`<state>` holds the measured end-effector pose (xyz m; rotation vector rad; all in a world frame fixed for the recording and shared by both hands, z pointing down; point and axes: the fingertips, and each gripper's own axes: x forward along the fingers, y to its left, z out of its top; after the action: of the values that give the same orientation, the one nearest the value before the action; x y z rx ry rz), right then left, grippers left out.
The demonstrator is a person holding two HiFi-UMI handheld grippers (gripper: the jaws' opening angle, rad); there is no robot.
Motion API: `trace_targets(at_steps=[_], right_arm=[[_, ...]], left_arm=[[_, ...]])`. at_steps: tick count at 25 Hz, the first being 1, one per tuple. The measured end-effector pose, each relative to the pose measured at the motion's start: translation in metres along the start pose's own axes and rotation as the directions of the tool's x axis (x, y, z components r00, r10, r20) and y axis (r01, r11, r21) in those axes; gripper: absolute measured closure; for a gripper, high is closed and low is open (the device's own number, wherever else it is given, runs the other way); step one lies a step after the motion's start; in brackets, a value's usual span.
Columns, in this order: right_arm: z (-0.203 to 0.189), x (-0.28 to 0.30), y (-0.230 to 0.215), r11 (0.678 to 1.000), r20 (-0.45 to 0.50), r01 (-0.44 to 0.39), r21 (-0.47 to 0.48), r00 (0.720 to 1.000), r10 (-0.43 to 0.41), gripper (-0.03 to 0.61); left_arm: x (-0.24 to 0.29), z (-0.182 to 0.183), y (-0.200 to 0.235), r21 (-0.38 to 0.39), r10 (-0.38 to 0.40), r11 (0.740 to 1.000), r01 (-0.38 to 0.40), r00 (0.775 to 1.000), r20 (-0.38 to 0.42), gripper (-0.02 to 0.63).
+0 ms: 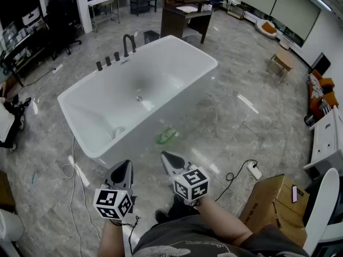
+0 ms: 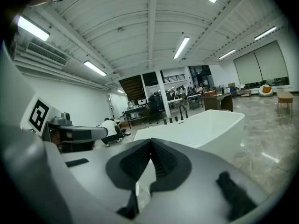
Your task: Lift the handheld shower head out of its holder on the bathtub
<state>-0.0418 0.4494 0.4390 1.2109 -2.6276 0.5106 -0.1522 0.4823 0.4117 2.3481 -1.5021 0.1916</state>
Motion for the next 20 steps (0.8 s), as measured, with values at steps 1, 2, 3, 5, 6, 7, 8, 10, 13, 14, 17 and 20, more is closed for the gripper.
trace_targets(at_steps=[1, 2, 3, 5, 6, 7, 8, 10, 13, 14, 17, 20], right_arm=[[0.0, -0.002, 0.001, 1.0, 0.0, 0.001, -0.005, 1.0, -0.001, 0.552], [0.0, -0.005, 0.002, 1.0, 0.0, 0.002, -0.009, 1.0, -0.002, 0.552], [0.0, -0.007, 0.002, 1.0, 0.002, 0.003, -0.012, 1.0, -0.003, 0.552], [0.002, -0.009, 0.001, 1.0, 0.008, 0.006, -0.012, 1.0, -0.006, 0.552], [0.002, -0.009, 0.001, 1.0, 0.009, 0.007, -0.01, 1.0, -0.007, 0.552], [0.002, -0.01, 0.001, 1.0, 0.008, 0.005, -0.01, 1.0, -0.005, 0.553], [0.001, -0.01, 0.001, 1.0, 0.006, 0.003, -0.012, 1.0, -0.003, 0.552], [-0.001, -0.01, 0.002, 1.0, 0.0, -0.004, -0.017, 1.0, 0.004, 0.552], [-0.002, -0.011, 0.004, 1.0, 0.0, -0.01, -0.018, 1.0, 0.01, 0.553], [-0.002, -0.011, 0.003, 1.0, 0.003, -0.012, -0.015, 1.0, 0.012, 0.552], [0.0, -0.014, -0.004, 0.999, 0.034, -0.026, 0.029, 0.999, 0.025, 0.552], [0.001, -0.021, -0.029, 0.997, 0.058, -0.018, 0.077, 0.998, 0.014, 0.551]], left_arm=[[-0.002, 0.001, -0.002, 0.0, -0.002, 1.0, 0.002, 1.0, 0.004, 0.598], [-0.004, 0.001, -0.005, 0.0, -0.005, 1.0, 0.005, 1.0, 0.008, 0.598], [-0.005, 0.002, -0.007, 0.0, -0.009, 1.0, 0.009, 1.0, 0.01, 0.598], [-0.006, 0.002, -0.011, 0.005, -0.014, 1.0, 0.014, 1.0, 0.008, 0.598], [-0.006, 0.001, -0.012, 0.008, -0.015, 1.0, 0.015, 1.0, 0.004, 0.598], [-0.005, 0.0, -0.014, 0.009, -0.018, 1.0, 0.018, 1.0, 0.001, 0.598], [-0.005, -0.001, -0.015, 0.012, -0.023, 1.0, 0.023, 1.0, 0.0, 0.598], [-0.006, -0.001, -0.019, 0.03, -0.034, 0.999, 0.034, 0.999, -0.001, 0.598], [-0.006, -0.003, -0.021, 0.06, -0.029, 0.998, 0.03, 1.0, -0.011, 0.598], [-0.005, -0.004, -0.02, 0.058, -0.026, 0.998, 0.027, 1.0, -0.014, 0.598], [0.001, -0.009, -0.021, 0.024, -0.023, 0.999, 0.023, 1.0, -0.02, 0.598], [0.019, -0.012, -0.028, 0.003, -0.029, 1.0, 0.029, 0.999, -0.025, 0.598]])
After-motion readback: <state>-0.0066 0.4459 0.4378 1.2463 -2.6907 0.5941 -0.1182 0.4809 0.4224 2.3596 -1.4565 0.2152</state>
